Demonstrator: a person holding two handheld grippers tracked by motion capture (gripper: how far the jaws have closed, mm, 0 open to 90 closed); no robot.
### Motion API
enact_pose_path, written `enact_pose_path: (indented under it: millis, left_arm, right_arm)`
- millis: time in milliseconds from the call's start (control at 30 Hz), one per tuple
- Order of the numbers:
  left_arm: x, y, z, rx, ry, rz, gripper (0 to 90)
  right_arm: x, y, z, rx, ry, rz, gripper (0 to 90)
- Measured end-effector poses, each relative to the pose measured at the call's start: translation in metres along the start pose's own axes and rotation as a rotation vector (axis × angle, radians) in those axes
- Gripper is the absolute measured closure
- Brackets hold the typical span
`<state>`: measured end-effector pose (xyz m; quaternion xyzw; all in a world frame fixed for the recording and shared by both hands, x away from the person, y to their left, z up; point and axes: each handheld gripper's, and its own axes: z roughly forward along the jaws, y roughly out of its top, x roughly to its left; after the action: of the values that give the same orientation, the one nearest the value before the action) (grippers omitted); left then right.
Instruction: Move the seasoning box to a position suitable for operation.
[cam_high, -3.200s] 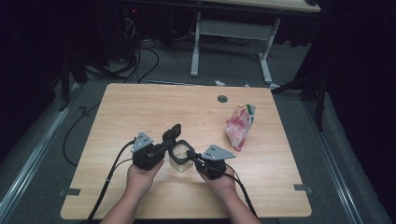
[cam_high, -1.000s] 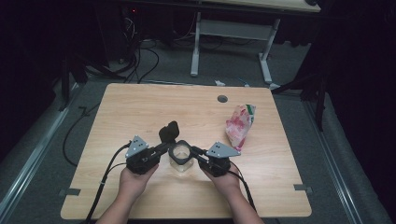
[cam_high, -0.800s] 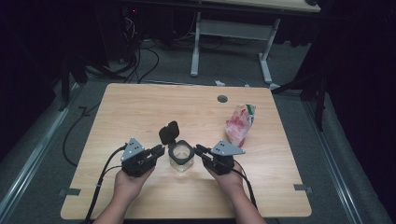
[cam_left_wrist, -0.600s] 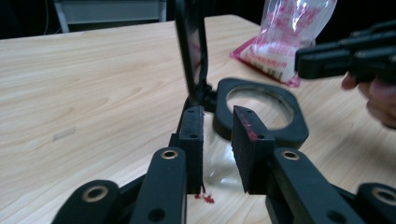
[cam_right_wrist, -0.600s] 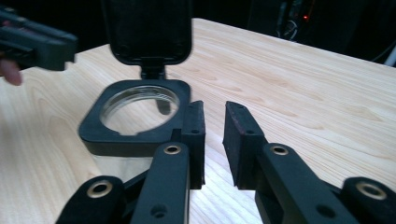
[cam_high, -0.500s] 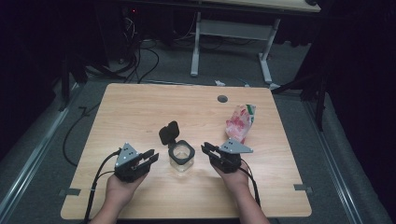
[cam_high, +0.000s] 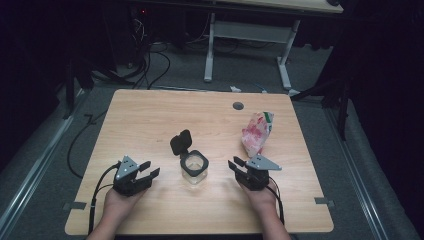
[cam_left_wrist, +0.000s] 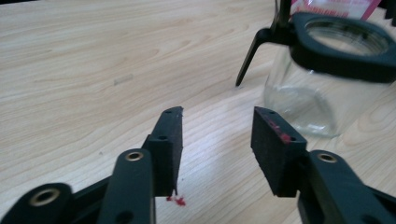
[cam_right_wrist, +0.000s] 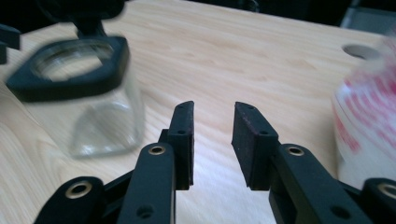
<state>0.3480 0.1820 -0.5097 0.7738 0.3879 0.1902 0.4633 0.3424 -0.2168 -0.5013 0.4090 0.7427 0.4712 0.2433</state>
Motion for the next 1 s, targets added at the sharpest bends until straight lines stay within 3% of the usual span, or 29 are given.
enact_pose_path:
  millis: [233, 267, 433, 533, 733, 1000]
  left_arm:
    - [0.0, -0.012, 0.002, 0.028, -0.032, 0.019, 41.7]
    - [0.0, -0.014, 0.0, 0.015, -0.049, 0.008, 39.9]
    - [0.002, -0.017, -0.001, -0.014, -0.061, -0.021, 37.8]
    - [0.003, -0.018, -0.001, -0.009, -0.065, -0.011, 37.2]
    - [-0.003, -0.021, -0.005, -0.02, -0.067, -0.004, 36.8]
    - [0.004, -0.023, -0.006, -0.027, -0.047, -0.047, 36.8]
  right_arm:
    - [-0.011, -0.017, -0.006, 0.062, -0.079, 0.028, 63.5]
    - [-0.015, -0.021, -0.009, 0.078, -0.116, 0.03, 62.9]
    - [-0.023, -0.028, -0.015, 0.108, -0.182, 0.061, 61.4]
    - [-0.03, -0.03, -0.022, 0.103, -0.231, 0.084, 61.4]
    - [-0.033, -0.025, -0.029, 0.092, -0.26, 0.085, 58.4]
    - [-0.044, -0.015, -0.025, 0.072, -0.283, 0.097, 48.9]
